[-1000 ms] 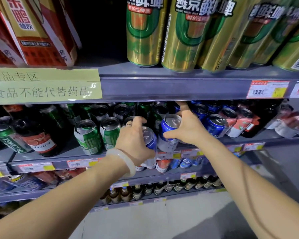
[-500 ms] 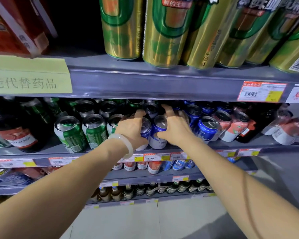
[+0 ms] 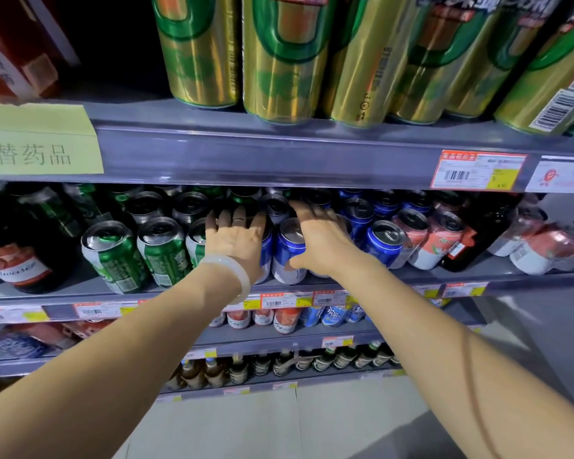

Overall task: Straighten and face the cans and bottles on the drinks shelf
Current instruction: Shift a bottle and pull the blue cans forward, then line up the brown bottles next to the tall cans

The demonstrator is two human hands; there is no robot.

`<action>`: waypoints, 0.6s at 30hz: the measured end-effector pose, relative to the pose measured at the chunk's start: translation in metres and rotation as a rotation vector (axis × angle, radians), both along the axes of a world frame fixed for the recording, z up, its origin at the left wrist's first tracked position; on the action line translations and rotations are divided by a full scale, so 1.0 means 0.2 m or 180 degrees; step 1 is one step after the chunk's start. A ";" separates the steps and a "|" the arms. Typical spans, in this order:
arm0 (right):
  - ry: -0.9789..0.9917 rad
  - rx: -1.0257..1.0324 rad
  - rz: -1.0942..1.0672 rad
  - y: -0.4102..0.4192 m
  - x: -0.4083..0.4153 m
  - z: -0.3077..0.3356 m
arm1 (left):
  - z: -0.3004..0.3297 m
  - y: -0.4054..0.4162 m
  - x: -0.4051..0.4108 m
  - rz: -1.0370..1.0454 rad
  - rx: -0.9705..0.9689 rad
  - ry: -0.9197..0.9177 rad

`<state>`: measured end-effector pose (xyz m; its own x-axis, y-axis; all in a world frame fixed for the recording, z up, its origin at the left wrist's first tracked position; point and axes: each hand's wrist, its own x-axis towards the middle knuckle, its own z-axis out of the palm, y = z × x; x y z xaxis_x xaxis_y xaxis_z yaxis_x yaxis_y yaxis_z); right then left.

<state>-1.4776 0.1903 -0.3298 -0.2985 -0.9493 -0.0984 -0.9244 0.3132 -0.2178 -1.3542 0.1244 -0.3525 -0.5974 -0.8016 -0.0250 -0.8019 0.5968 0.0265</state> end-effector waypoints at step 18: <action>-0.0698 -0.1317 -0.1305 0.71 -0.33 -0.08 | 0.00 0.57 -0.47 -0.1512 0.0792 0.1673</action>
<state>-1.5439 0.3324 -0.3467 -0.6614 -0.7343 0.1529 -0.6667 0.4822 -0.5683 -1.4480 0.2384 -0.3531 -0.8609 -0.4623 0.2123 -0.3039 0.8020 0.5143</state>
